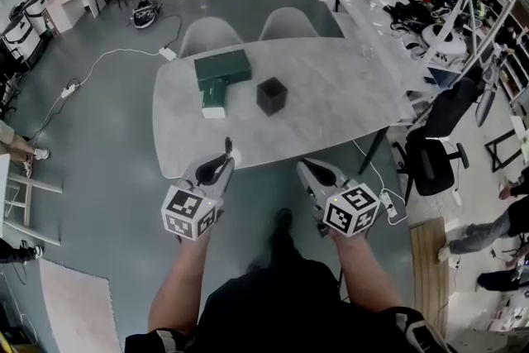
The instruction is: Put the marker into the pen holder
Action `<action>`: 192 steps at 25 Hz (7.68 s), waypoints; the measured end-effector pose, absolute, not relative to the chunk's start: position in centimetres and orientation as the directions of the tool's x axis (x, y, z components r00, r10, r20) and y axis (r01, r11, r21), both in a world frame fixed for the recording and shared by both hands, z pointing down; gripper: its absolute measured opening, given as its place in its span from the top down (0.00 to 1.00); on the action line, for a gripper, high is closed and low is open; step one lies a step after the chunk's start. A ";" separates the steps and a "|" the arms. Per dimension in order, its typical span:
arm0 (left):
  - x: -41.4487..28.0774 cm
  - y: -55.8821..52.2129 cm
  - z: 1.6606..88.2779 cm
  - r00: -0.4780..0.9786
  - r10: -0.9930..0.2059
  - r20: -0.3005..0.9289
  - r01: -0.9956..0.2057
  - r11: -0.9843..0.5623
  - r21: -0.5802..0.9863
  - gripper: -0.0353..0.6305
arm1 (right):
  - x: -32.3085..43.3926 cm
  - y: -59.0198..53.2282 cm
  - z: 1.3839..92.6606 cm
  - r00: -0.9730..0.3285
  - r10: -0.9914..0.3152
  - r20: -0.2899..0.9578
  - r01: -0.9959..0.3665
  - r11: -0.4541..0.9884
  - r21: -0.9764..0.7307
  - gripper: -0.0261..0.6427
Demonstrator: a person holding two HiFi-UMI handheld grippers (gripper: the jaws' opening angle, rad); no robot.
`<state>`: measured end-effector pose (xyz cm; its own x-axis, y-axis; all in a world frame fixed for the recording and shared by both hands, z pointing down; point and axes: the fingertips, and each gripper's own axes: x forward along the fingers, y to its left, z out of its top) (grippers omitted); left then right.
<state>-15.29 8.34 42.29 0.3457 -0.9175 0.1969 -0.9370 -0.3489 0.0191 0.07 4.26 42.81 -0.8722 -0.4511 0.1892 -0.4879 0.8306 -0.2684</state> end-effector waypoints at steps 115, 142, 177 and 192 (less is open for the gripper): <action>-11.6 -39.6 64.8 0.496 -0.345 0.797 -0.639 -0.767 0.065 0.87 | 2.1 -32.4 52.5 -0.789 -0.482 0.382 -0.614 0.655 -0.441 0.96; -11.9 -39.5 64.9 0.403 -0.319 0.858 -0.582 -0.813 -0.029 0.83 | 2.5 -32.0 53.0 -0.792 -0.470 0.391 -0.609 0.658 -0.443 0.96; -24.5 -27.5 43.2 0.522 -0.818 0.242 -0.853 -0.509 0.118 0.92 | -9.7 -28.6 43.9 -0.833 -0.456 0.313 -0.535 0.807 -0.250 0.96; -24.0 -27.9 39.3 0.421 -0.893 0.157 -0.906 -0.409 0.108 0.93 | -6.7 -29.9 39.0 -0.873 -0.467 0.144 -0.487 0.852 -0.190 0.96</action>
<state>-24.03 -27.86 39.32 0.4213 -0.8932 0.1570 -0.9063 -0.4086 0.1079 -6.74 -29.92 39.02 -0.8726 -0.4669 0.1437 -0.4874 0.8522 -0.1904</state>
